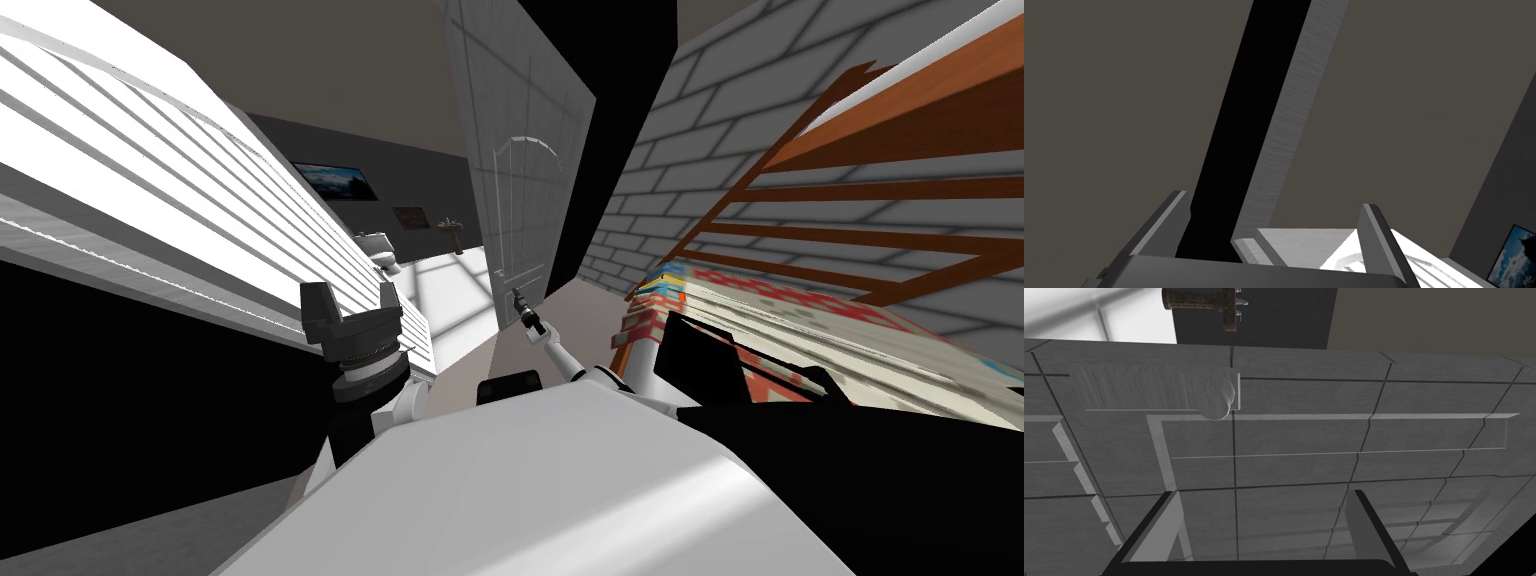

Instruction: Push the door open

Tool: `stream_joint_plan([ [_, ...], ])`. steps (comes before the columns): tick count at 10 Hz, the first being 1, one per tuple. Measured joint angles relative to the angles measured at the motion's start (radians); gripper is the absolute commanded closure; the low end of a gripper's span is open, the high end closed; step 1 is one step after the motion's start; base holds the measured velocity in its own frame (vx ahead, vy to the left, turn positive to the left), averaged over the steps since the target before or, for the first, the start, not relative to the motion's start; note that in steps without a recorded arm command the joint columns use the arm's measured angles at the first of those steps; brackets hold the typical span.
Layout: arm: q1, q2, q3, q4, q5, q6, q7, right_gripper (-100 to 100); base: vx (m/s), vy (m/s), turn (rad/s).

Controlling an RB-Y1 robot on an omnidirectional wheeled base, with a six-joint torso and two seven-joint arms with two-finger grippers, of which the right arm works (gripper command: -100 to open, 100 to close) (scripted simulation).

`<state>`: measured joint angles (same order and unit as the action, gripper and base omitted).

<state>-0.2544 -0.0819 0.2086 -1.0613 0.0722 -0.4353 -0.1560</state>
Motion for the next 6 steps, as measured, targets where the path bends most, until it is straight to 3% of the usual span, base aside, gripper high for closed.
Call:
stream_joint_plan([
  [6, -0.005, 0.0, 0.012, 0.015, -0.001, 0.011, -0.008, -100, 0.016, 0.001, 0.012],
])
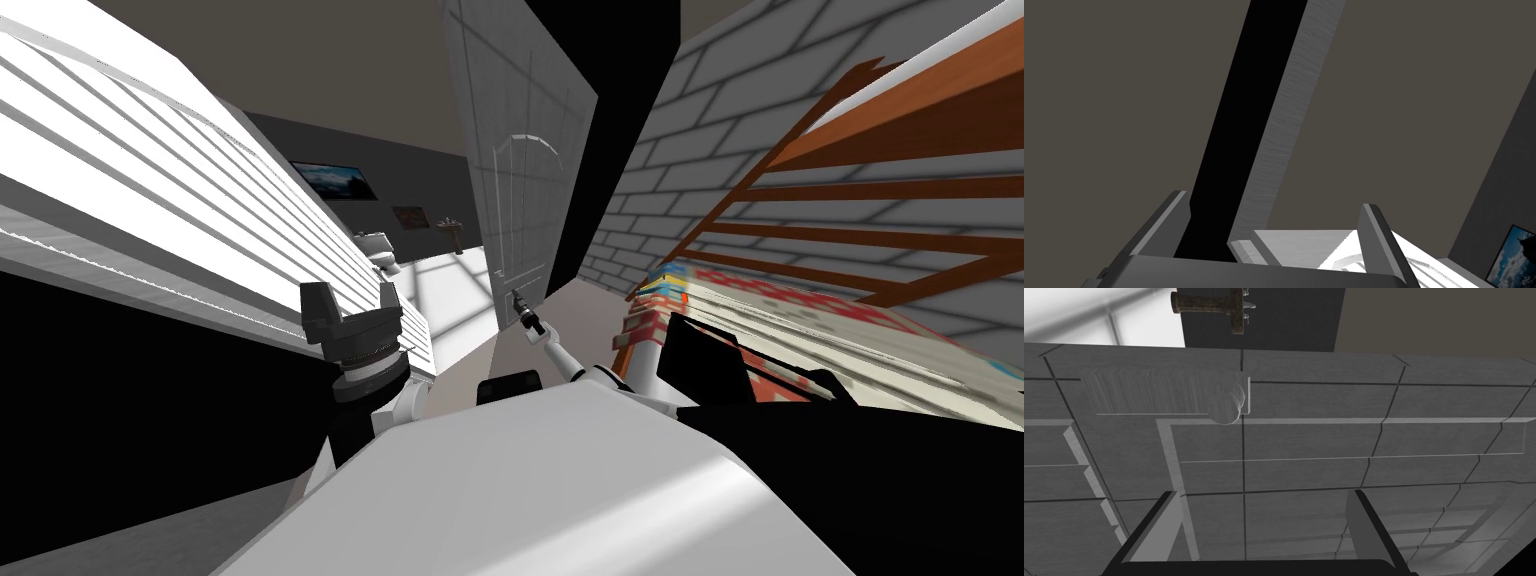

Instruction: Push the door open

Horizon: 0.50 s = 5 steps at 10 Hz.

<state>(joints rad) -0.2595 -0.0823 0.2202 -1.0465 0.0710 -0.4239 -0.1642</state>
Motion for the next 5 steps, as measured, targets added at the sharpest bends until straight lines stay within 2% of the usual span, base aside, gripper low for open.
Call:
stream_joint_plan([
  [5, -0.002, 0.0, 0.004, 0.005, 0.0, 0.004, -0.003, -100, 0.009, -0.001, -0.006],
])
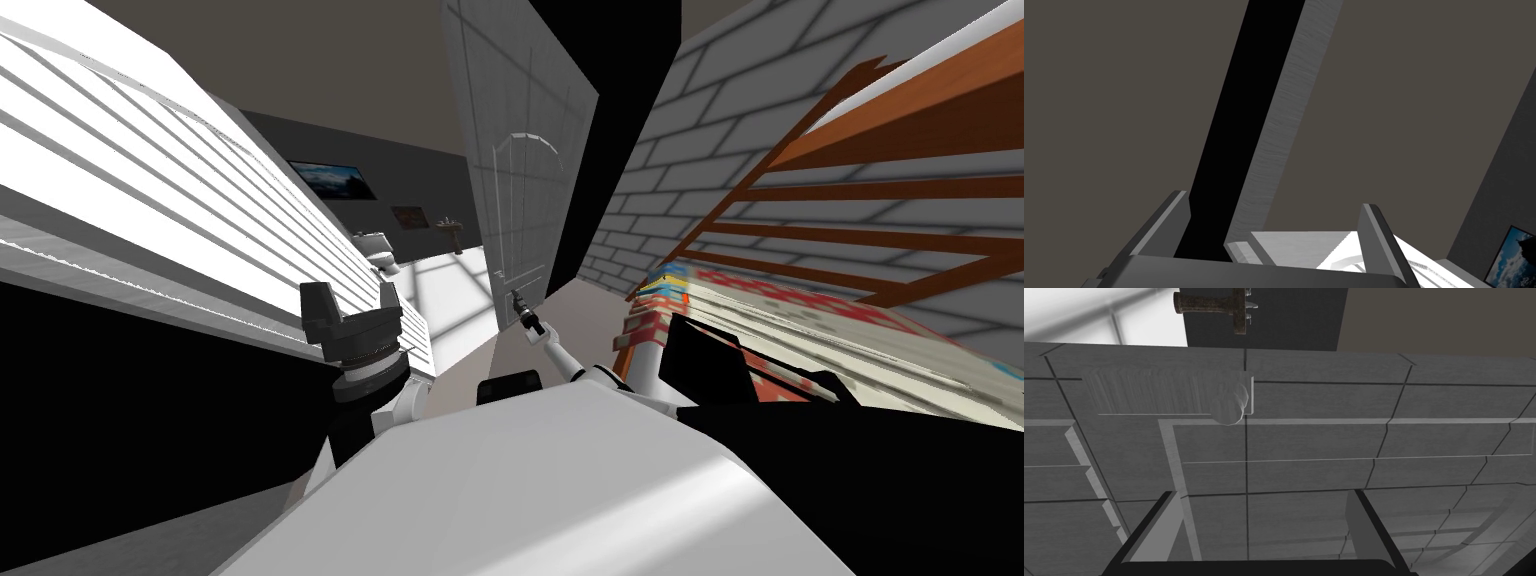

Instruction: Push the door open

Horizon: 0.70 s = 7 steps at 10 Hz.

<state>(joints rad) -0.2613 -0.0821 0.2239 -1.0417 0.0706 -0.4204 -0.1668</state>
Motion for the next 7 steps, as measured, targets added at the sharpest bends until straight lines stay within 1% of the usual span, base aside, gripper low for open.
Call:
stream_joint_plan([
  [2, 0.0, 0.0, 0.0, 0.0, 0.0, 0.0, 0.0, -100, -0.007, 0.002, 0.023],
  [5, 0.0, 0.0, 0.0, 0.0, 0.0, 0.0, 0.0, -100, 0.014, -0.004, -0.047],
  [6, 0.0, -0.004, 0.009, 0.0, -0.001, 0.008, -0.007, -100, 0.019, 0.0, 0.001],
  [7, -0.003, -0.003, 0.012, 0.009, -0.001, 0.01, -0.01, -100, 0.0, 0.0, 0.0],
])
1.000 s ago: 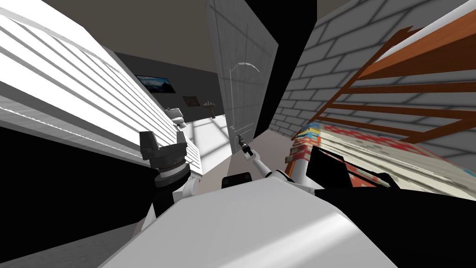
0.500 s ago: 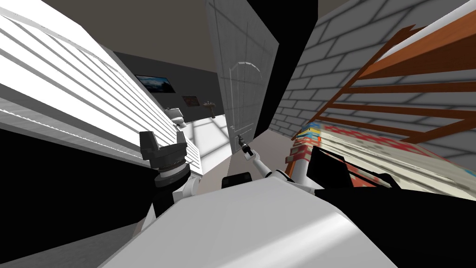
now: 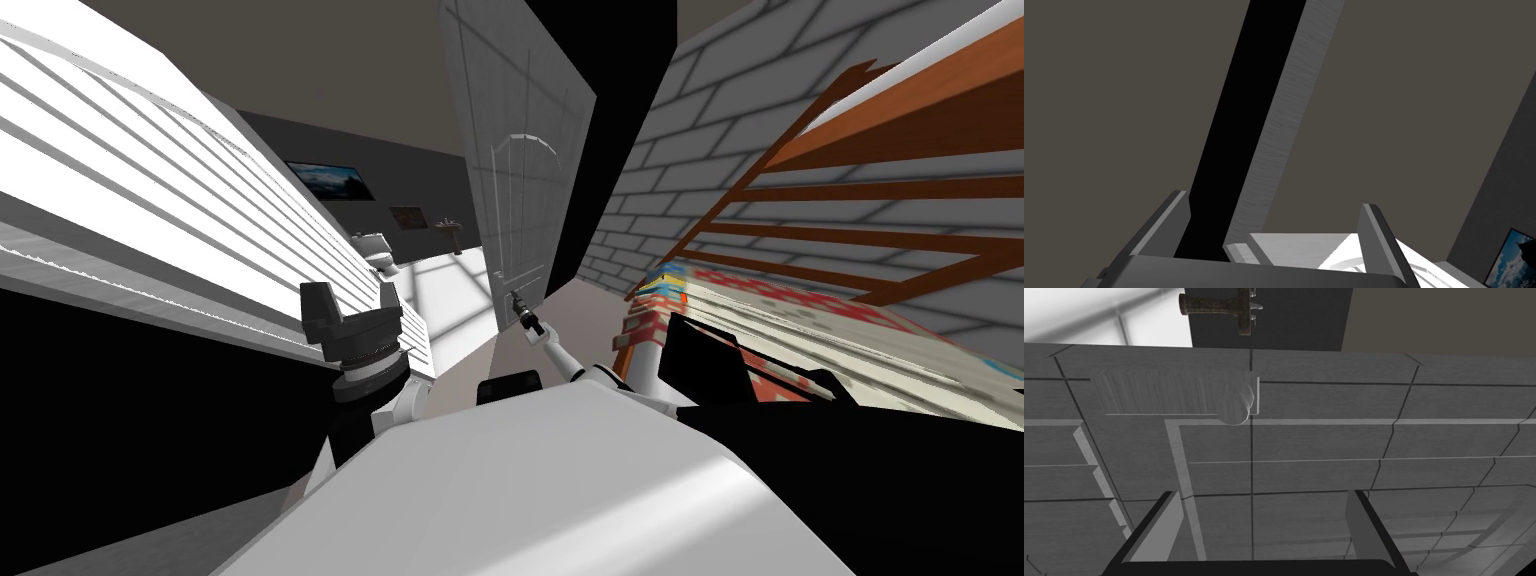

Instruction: Push the door open

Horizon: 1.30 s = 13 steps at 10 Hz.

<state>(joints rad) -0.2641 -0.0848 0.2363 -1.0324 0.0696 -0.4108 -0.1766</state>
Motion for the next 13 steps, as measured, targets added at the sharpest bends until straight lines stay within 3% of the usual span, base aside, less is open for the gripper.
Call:
stream_joint_plan([
  [13, -0.006, 0.002, 0.017, 0.015, 0.0, 0.011, -0.01, -100, 0.014, 0.0, 0.0],
])
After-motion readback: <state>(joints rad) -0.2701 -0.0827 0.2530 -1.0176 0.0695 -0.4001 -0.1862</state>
